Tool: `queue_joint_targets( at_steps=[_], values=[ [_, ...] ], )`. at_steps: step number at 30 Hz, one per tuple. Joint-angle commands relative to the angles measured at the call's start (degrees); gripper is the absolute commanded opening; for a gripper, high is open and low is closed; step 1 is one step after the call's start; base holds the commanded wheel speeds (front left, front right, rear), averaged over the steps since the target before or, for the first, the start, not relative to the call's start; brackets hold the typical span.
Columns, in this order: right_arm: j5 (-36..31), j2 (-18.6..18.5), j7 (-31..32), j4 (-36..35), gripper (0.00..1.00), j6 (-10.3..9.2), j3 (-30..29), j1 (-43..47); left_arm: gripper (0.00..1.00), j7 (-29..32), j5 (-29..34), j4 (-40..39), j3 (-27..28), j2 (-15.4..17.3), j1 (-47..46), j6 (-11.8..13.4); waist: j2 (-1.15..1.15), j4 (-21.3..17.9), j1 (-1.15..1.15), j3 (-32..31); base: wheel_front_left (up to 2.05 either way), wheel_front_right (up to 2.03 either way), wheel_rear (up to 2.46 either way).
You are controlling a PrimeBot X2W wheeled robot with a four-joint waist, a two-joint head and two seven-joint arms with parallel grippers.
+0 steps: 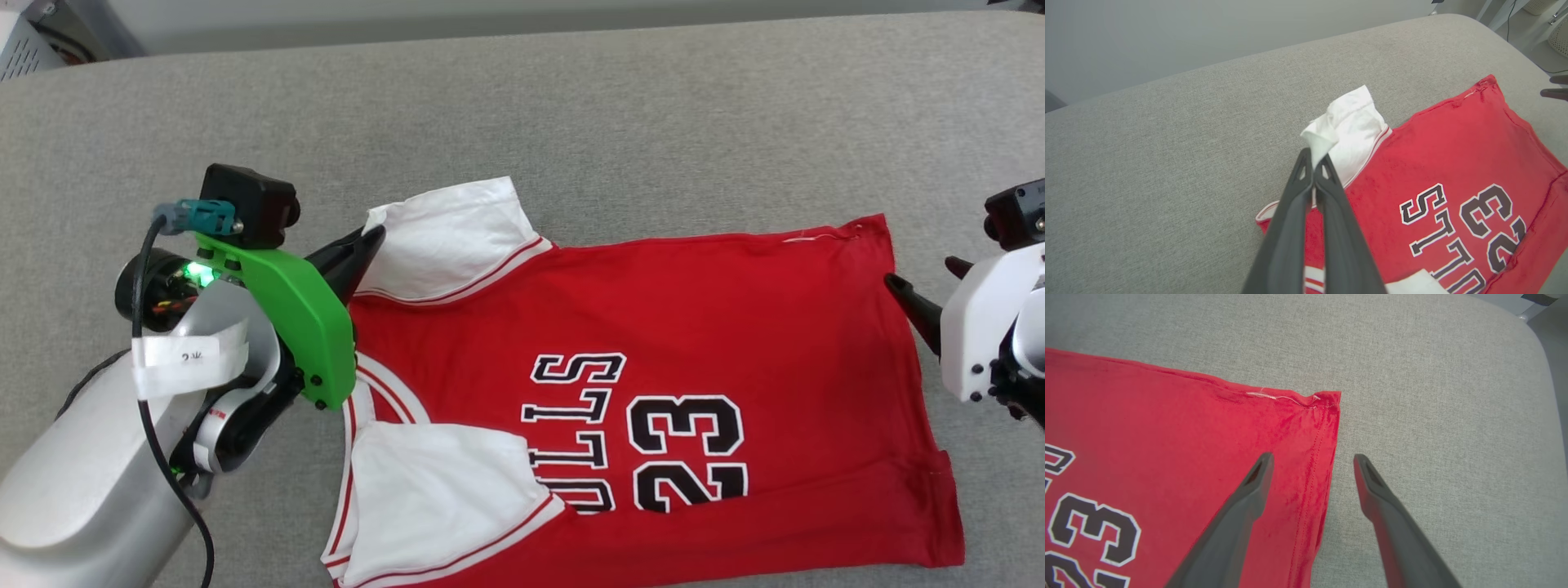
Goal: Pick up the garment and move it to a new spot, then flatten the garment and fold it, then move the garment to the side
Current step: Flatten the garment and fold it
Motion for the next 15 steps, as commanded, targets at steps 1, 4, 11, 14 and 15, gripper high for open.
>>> queue_joint_targets(
  at_steps=[1,4,11,14,15],
  values=[
    [0.59,-0.52,1.36,1.18,1.00,-0.46,0.12,-1.82,0.00,0.05,0.39,-1.72,0.09,0.44,1.21,1.00,0.00,2.81,0.00,2.74,0.00,0.00,0.00],
    [0.52,-1.83,3.84,4.12,1.00,-0.46,0.45,-4.73,0.00,0.02,1.24,-5.33,-0.09,0.69,2.18,2.60,0.00,4.41,0.00,4.17,0.00,0.00,0.00],
    [-1.15,-3.84,4.85,10.34,1.00,-0.46,1.87,-9.51,0.00,-0.40,2.65,-9.26,-0.66,0.09,2.24,4.04,0.00,7.42,0.00,6.74,0.00,0.00,0.00],
    [-2.04,-4.20,5.19,13.60,1.00,-0.46,2.29,-10.95,0.00,-0.72,2.95,-10.01,-0.87,-0.16,2.18,4.12,0.00,8.37,0.00,7.77,0.00,0.00,0.00],
    [-2.44,-4.34,5.23,14.50,1.00,-0.46,2.58,-11.36,0.00,-0.80,2.98,-10.07,-0.93,-0.26,2.14,4.09,0.00,8.59,0.00,7.98,0.00,0.00,0.00]
  ],
)
